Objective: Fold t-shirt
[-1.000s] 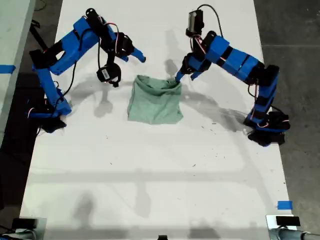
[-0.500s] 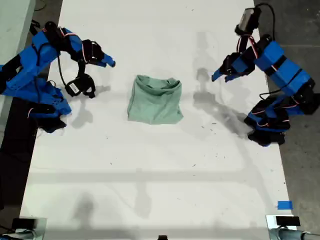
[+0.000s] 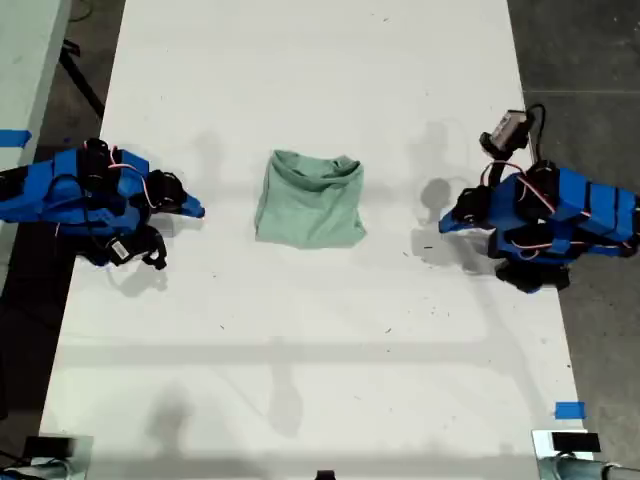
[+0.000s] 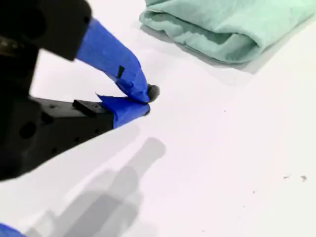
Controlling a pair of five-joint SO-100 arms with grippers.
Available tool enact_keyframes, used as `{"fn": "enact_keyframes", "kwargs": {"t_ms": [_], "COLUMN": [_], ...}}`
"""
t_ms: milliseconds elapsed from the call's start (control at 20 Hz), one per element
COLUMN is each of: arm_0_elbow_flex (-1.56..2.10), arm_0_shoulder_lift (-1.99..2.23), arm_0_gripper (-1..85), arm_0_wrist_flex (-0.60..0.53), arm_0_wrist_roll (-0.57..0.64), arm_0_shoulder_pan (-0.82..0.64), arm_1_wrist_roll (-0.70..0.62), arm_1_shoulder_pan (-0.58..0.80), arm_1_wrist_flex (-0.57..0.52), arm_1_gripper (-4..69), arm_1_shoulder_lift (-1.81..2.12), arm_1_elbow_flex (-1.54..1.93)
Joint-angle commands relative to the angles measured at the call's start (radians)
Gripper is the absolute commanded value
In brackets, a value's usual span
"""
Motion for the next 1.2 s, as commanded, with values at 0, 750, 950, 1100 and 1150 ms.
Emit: {"fn": "enact_keyframes", "kwargs": {"t_ms": [0, 750, 950, 1100, 1150], "arm_0_elbow_flex": [0.133, 0.164, 0.164, 0.166, 0.166], "arm_0_shoulder_lift": [0.287, 0.293, 0.293, 0.293, 0.293], "arm_0_gripper": [0.0, 0.0, 0.0, 0.0, 0.0], "arm_0_wrist_flex": [0.060, 0.066, 0.066, 0.066, 0.066], "arm_0_wrist_roll": [-0.058, -0.060, -0.058, -0.058, -0.058], "arm_0_shoulder_pan": [0.032, 0.006, -0.003, 0.005, 0.006], "arm_1_wrist_roll": [0.005, -0.261, -0.305, -0.324, -0.331], "arm_1_shoulder_pan": [-0.005, 0.009, -0.002, -0.025, -0.034], "arm_1_wrist_flex": [-0.038, -0.719, -0.810, -0.819, -0.808], "arm_1_gripper": [-0.9, -0.8, -0.8, -0.8, -0.9], "arm_1_shoulder_lift": [0.078, -1.009, -1.327, -1.574, -1.652], "arm_1_elbow_flex": [0.005, -0.649, -0.907, -1.118, -1.197]}}
